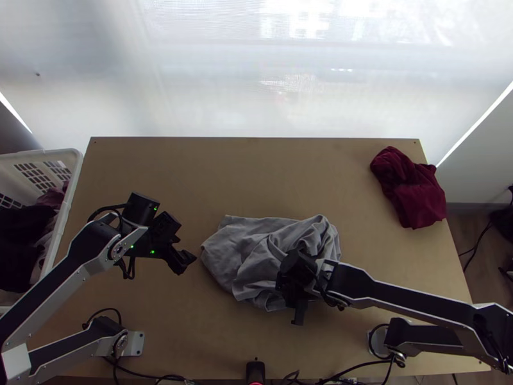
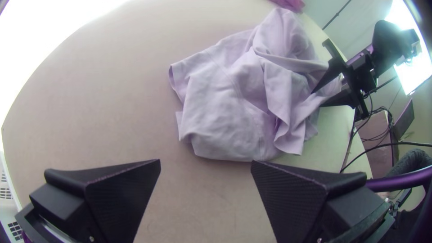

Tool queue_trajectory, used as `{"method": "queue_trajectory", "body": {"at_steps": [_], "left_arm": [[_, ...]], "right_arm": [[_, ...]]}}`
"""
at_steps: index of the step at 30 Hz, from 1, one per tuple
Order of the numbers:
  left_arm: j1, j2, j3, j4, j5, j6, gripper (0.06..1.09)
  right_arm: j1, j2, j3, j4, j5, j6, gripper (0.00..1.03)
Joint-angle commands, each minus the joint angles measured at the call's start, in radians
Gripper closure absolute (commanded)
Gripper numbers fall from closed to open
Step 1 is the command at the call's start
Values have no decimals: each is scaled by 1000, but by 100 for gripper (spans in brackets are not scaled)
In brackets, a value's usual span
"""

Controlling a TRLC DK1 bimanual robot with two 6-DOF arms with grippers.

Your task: Fold the t-shirt

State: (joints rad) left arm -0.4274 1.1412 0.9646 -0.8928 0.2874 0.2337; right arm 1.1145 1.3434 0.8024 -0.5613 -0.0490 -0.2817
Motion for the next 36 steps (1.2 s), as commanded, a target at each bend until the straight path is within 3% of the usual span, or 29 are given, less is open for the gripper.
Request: {"method": "queue_trajectory", "body": {"at_steps": [1, 5, 15, 20, 24, 36], "left_arm": [[10, -5, -6, 0, 1, 6, 11], [10, -3, -6, 0, 2, 4, 11], [9, 5, -4, 32, -10, -10, 11], [4, 12, 13, 34, -10, -13, 11], [1, 19, 23, 34, -10, -23, 11], [-11, 46, 68, 34, -16, -33, 11]], "right_arm": [[5, -1, -11, 1, -2, 3, 84], [10, -36, 6, 1, -2, 12, 100], [-85, -208, 166, -144, 3, 3, 100], [-163, -291, 293, -184, 87, -11, 100], [-265, -331, 373, -216, 146, -42, 100], [-677, -444, 558, -315, 146, -90, 100]]}}
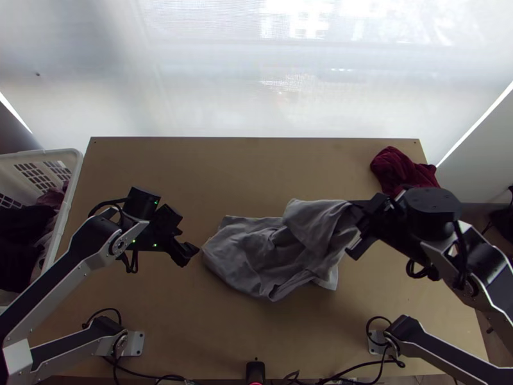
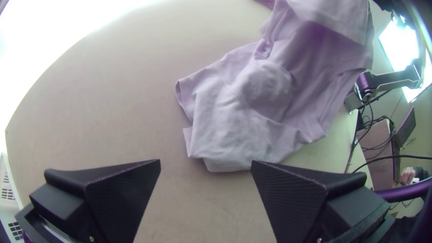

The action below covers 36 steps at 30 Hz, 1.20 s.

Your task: Fold the t-shirt

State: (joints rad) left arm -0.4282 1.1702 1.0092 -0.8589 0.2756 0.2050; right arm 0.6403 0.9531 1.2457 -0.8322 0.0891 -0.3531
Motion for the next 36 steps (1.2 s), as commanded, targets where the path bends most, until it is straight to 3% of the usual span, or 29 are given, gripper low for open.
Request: {"method": "queue_trajectory", "body": {"at_steps": [1, 7, 12, 15, 27, 36], "left_arm": [[-20, 23, 26, 4, -6, -4, 11], [-89, 95, 58, 60, -23, 5, 11], [-110, 189, 144, 83, -26, 13, 11], [-113, 227, 178, 97, -24, 17, 11], [-227, 419, 250, 259, -27, 33, 11], [-270, 603, 401, 262, -23, 5, 11]], "right_arm": [[-226, -59, 130, -50, 8, -20, 100], [-369, -103, 139, -134, 8, -26, 100], [-659, -129, 126, -157, 3, -78, 100], [-752, -152, 123, -157, -3, -103, 100], [-742, -235, 35, -231, -6, -32, 100], [-719, -228, 21, -260, -6, 9, 100]]}}
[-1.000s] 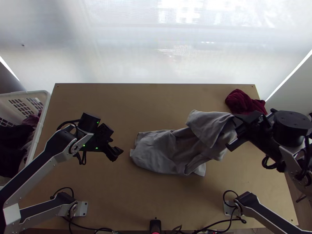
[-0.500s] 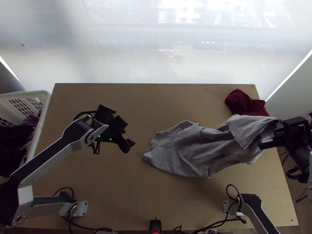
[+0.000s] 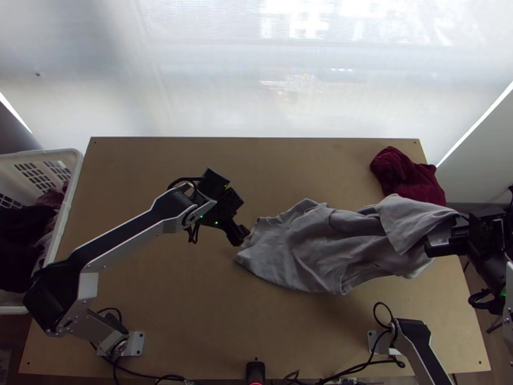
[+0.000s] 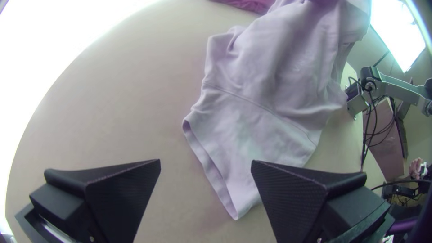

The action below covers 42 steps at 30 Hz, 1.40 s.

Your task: Fold the t-shirt

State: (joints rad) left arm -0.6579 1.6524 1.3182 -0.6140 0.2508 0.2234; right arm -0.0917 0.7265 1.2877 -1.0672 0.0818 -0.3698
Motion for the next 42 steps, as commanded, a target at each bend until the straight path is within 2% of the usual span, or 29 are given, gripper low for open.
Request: {"method": "queue_trajectory", "body": {"at_steps": [1, 10, 19, 24, 36, 39, 40, 42], "left_arm": [[-42, 139, 108, 17, 2, -15, 11], [-62, 310, 299, 16, 7, -25, 11], [-86, 577, 656, -26, 11, -39, 11], [-86, 699, 863, -144, 84, -35, 11], [-88, 784, 921, -167, 133, -21, 11], [-92, 793, 921, -178, 133, -22, 21], [-95, 796, 921, -181, 133, -22, 28], [-95, 800, 921, -181, 133, -29, 48]], "right_arm": [[20, -1, -28, -28, 1, 34, 100], [79, 1, -37, -56, 1, 68, 100], [122, -10, -8, -77, 1, 98, 100], [125, -24, -14, -91, 1, 98, 100], [135, -38, -18, -105, 1, 95, 100], [135, -38, -18, -103, 1, 98, 100], [135, -38, -16, -103, 1, 98, 100], [135, -38, -14, -103, 1, 101, 100]]}}
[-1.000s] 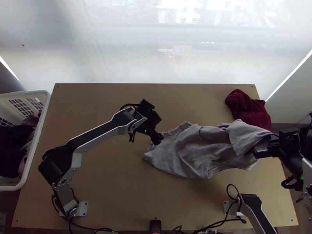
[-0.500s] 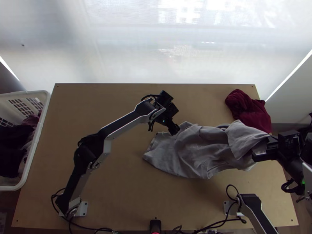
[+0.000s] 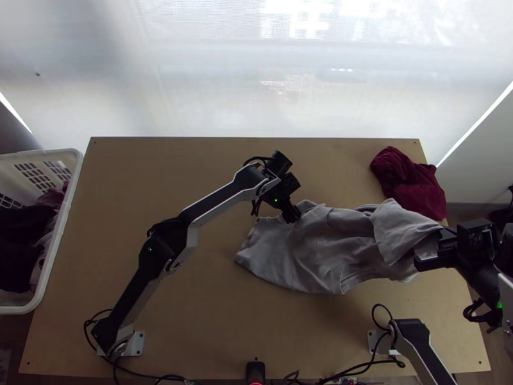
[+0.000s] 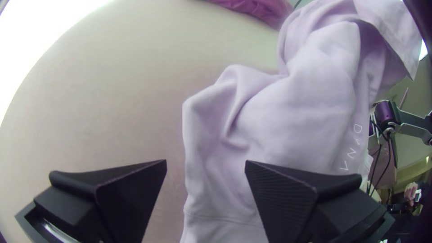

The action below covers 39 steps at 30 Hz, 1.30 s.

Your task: Fold the t-shirt

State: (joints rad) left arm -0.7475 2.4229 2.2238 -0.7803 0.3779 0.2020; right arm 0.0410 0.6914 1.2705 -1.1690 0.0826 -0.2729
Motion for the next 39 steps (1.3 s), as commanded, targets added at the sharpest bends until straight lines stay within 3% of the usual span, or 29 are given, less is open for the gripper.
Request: {"method": "queue_trajectory", "body": {"at_steps": [1, 2, 5, 7, 8, 17, 27, 31, 39], "left_arm": [[-6, 31, 16, -14, 6, -13, 58], [-4, 31, 16, -13, 6, -21, 68], [-6, 34, 16, -14, 6, -27, 80], [-7, 41, 14, -17, 6, -30, 100], [-7, 44, 16, -17, 4, -42, 105], [36, -28, -9, -123, 9, -39, 105], [215, -378, -35, -344, 62, -67, 105], [234, -499, -61, -438, 108, -56, 105], [247, -749, -131, -522, 113, -81, 105]], "right_arm": [[2, -3, 1, -1, 0, 4, 100], [2, -3, 1, -3, 0, 4, 100], [2, -6, 1, -1, 0, 1, 100], [2, -7, 0, -3, 0, 1, 100], [2, -7, 0, -3, 0, 1, 100], [2, -7, 6, 6, 0, -5, 100], [14, 45, -36, 98, -3, 14, 100], [69, 85, -45, 140, -9, 41, 100], [100, 180, -28, 250, -9, 61, 100]]}}
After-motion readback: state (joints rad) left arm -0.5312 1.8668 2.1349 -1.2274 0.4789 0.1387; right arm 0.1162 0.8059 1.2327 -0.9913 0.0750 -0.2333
